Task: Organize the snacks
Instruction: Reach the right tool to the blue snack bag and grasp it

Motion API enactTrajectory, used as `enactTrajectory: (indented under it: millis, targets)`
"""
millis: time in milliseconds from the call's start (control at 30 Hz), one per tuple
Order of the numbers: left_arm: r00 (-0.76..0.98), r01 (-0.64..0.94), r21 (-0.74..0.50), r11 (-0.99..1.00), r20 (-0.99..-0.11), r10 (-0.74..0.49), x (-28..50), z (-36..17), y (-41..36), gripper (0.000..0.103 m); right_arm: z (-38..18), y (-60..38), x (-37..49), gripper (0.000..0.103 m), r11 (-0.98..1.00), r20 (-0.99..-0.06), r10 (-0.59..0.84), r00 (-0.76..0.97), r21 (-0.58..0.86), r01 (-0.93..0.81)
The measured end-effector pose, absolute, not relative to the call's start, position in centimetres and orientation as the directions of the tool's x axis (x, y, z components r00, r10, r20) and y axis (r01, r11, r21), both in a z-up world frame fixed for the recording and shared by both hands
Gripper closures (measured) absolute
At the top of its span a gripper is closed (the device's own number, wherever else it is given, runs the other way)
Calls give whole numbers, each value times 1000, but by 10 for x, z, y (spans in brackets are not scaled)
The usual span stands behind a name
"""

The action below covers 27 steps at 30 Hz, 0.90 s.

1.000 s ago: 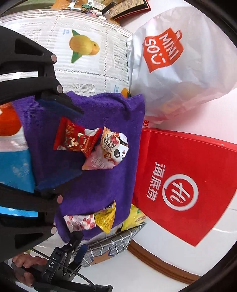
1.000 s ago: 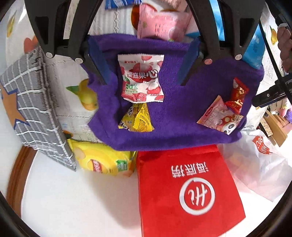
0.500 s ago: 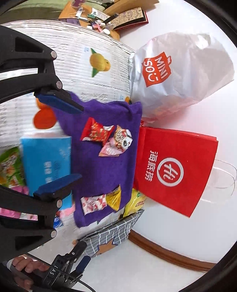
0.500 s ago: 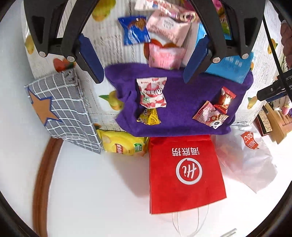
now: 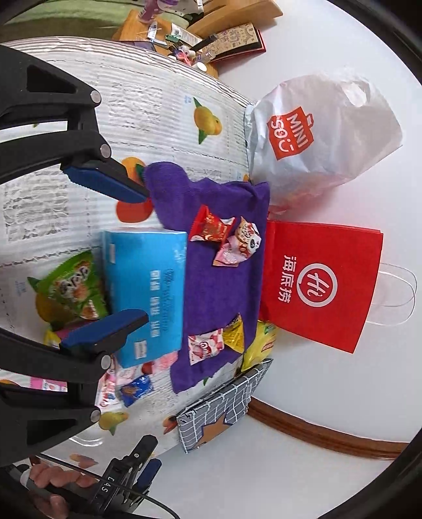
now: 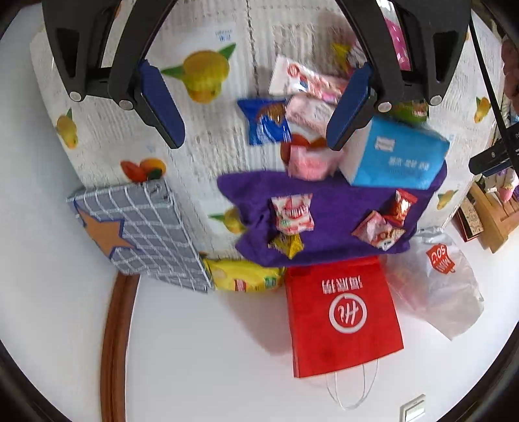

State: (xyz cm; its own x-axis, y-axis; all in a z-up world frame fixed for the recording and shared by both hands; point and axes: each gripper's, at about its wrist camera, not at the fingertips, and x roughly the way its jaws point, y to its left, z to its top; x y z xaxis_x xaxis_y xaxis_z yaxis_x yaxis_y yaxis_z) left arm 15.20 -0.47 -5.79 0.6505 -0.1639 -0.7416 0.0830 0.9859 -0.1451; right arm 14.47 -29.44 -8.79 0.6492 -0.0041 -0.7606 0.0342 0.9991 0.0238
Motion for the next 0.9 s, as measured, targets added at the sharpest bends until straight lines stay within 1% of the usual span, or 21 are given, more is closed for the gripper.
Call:
enactTrajectory:
  millis: [133,200,300,467,600,733,900]
  targets:
    - [640,66,-153,986,-752,-159,148,-65,-1,37,-101,-299,141,16,999,-772,-11,635,12,32]
    - [630,61,-160,985,-759,-163,149,-70,2,37,-109,-301,141,19,999,-782,-4,623,16,28]
    - [617,53,-164,985,-770,-162,153,-75,3,37,-121,-303,144,25,999,-799,20,601,36,15]
    - [615,55,-154,987,-773,-155,159,-78,3,37,-140,-303,156,42,999,-822,39,568,49,2]
    - [609,63,-148,987,-777,-155,167,-81,3,37,-151,-302,169,44,997,-832,74,550,80,-13]
    - [613,67,-153,986,-774,-162,174,-85,3,37,-162,-294,183,46,997,-845,77,529,67,-39]
    - [599,65,-173,983,-781,-177,183,-90,3,37,-175,-289,195,47,997,-864,77,498,58,-53]
